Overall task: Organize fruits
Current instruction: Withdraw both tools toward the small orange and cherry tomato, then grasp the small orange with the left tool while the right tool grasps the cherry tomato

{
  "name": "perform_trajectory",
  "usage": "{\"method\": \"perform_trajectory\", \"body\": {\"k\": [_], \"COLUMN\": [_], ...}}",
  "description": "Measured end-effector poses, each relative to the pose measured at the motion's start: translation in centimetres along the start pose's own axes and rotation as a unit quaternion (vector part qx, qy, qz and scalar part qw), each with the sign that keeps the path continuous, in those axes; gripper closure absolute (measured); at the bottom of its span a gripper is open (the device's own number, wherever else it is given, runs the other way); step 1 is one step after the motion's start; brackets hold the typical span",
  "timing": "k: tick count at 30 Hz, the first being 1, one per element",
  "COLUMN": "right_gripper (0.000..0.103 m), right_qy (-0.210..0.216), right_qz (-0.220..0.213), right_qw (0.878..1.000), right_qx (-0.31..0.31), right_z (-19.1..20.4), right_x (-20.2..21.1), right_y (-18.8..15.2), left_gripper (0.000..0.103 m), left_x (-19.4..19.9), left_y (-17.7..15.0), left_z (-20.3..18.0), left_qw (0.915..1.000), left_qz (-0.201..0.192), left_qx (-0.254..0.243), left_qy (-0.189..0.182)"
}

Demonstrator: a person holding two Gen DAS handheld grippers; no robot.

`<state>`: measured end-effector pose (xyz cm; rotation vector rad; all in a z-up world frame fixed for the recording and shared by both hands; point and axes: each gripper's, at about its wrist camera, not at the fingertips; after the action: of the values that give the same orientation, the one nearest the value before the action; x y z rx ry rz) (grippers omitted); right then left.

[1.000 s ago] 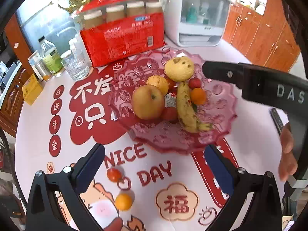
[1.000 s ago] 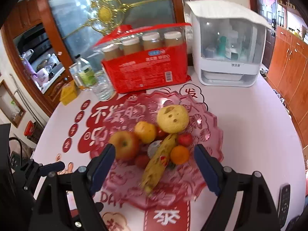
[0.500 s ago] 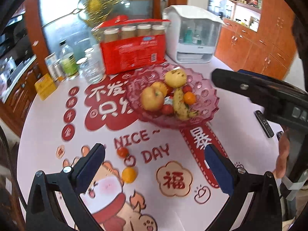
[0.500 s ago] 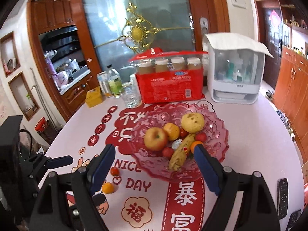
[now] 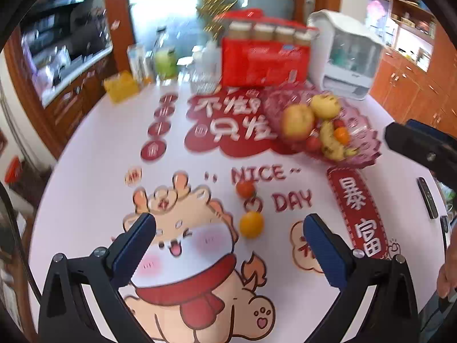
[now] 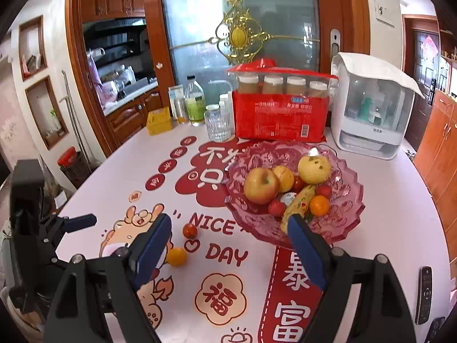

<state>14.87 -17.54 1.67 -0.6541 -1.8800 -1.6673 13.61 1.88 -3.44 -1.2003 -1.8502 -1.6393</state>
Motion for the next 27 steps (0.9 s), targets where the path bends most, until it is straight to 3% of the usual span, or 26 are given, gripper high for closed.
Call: {"method": "perform_trajectory", "body": {"k": [6, 15, 23, 27], "right_gripper": [0.019, 0.021, 0.028, 0.032], "right_qy": [-0.007, 0.015, 0.027, 0.032], "right_qz": [0.013, 0.05, 0.073, 0.081], "right_qw": [1.0, 0.998, 0.997, 0.996], "right_qx": [-0.005, -0.019, -0.026, -0.023], "right_z": [1.0, 1.9, 1.9, 2.3], "right_x": [-2.0, -5.6, -8.0, -8.9], "right_y": [-1.1, -3.6, -4.2, -4.7], "left_gripper": [0.0, 0.004, 0.031, 0.039], "left_x": [-3.1, -7.4, -10.8, -11.2], "left_y": [-2.6, -3.3, -3.2, -3.2], "left_z": [1.7, 1.3, 1.9, 1.9], "left_qw": [0.9993, 0.9988, 0.997, 0.997], "left_qz": [0.023, 0.04, 0.062, 0.054], "left_qx": [0.029, 0.022, 0.047, 0.053], "left_qy": [0.006, 0.02, -0.006, -0.014]}}
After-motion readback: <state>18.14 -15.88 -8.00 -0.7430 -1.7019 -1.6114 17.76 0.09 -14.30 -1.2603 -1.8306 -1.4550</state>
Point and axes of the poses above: each gripper's, at about its wrist camera, not at the fingertips, and x roughly against the way its jaws point, z to its left, y to its top, and after that the axes turned 15 degrees about -y, right-handed
